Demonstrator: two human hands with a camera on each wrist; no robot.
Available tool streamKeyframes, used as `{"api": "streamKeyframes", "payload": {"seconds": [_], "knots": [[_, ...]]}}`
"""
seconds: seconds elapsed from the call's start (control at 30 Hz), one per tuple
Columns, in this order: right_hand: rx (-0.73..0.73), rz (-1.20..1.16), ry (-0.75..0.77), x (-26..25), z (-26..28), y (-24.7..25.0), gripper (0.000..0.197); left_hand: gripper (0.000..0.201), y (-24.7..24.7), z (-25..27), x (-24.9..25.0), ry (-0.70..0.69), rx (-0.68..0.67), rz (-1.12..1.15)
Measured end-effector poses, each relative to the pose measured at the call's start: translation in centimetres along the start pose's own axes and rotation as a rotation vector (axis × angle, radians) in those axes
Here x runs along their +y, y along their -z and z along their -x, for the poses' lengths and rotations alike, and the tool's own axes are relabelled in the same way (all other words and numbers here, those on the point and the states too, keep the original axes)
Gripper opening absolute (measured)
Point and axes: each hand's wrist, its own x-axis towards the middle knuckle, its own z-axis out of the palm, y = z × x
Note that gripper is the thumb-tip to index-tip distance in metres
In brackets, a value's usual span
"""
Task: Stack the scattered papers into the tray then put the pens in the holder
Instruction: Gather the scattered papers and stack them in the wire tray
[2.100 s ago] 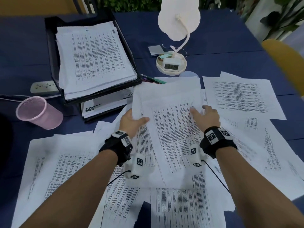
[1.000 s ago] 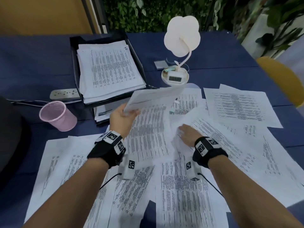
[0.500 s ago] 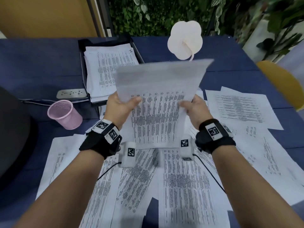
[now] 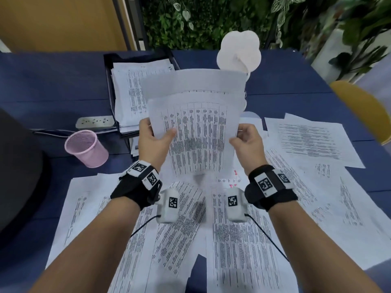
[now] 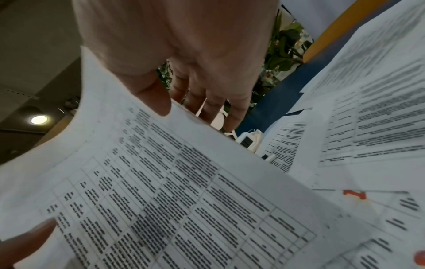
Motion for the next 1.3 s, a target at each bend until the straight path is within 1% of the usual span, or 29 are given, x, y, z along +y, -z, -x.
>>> {"api": "streamKeyframes", "payload": {"seconds": [0.1, 0.17, 0.2, 0.37, 0.47, 0.6, 0.67, 0.73, 0.8, 0.87, 0.93, 1.03, 1.13, 1.2, 1.3], "knots": [[-0.068, 0.002, -0.059, 0.5, -0.1, -0.3, 0.026, 0.038, 0.6, 0.2, -1.0, 0.083, -0.052, -0.023], [-0.115, -0.010, -0.085, 0.5, 0.0, -0.7, 0.032, 0.036, 0.5, 0.6, -1.0, 0.130, -0.115, -0.005], [-0.115, -0.022, -0.081, 0.5, 0.1, -0.8, 0.034, 0.037, 0.4, 0.7, -0.9, 0.130, -0.131, 0.008], [-0.028, -0.113, -0.001, -0.6, -0.1, -0.6, 0.041, 0.042, 0.3, 0.0, 0.9, 0.045, -0.131, 0.035], [0.013, -0.131, 0.046, -1.6, -0.7, -0.3, 0.035, 0.041, 0.4, -0.8, 2.3, -0.047, -0.100, 0.057], [0.036, -0.166, 0.107, -2.6, -1.2, -0.4, 0.033, 0.036, -0.7, -1.3, 3.7, -0.072, -0.103, 0.056], [0.047, -0.144, 0.141, -3.2, -1.0, -0.6, 0.030, 0.038, -1.3, -1.2, 4.1, -0.097, -0.119, 0.063], [0.068, -0.128, 0.183, -3.7, -0.7, -0.8, 0.029, 0.043, -1.7, -1.2, 4.3, -0.128, -0.120, 0.020], [0.108, -0.114, 0.213, -4.1, -0.6, -1.0, 0.031, 0.047, -2.2, -1.1, 4.3, -0.200, -0.123, 0.018], [0.150, -0.101, 0.226, -4.1, -0.6, -1.1, 0.027, 0.046, -2.5, -1.0, 4.2, -0.233, -0.095, -0.011], [0.168, -0.087, 0.210, -3.5, -0.6, -1.1, 0.022, 0.040, -2.3, -1.1, 3.2, -0.208, -0.051, -0.040], [0.155, -0.073, 0.139, -1.7, -0.5, -0.8, 0.027, 0.028, -1.6, -1.0, 1.2, -0.138, -0.043, -0.121], [0.088, -0.027, 0.017, 0.8, -0.4, -0.5, 0.030, 0.024, -1.3, -0.8, -1.1, -0.036, -0.141, -0.166], [0.043, 0.018, -0.067, 2.2, -0.2, -0.3, 0.031, 0.022, -1.2, -0.5, -1.9, -0.022, -0.157, -0.186], [0.062, 0.024, -0.085, 3.4, -0.2, -0.1, 0.019, 0.020, -0.8, -0.6, -2.5, -0.009, -0.136, -0.179]]}}
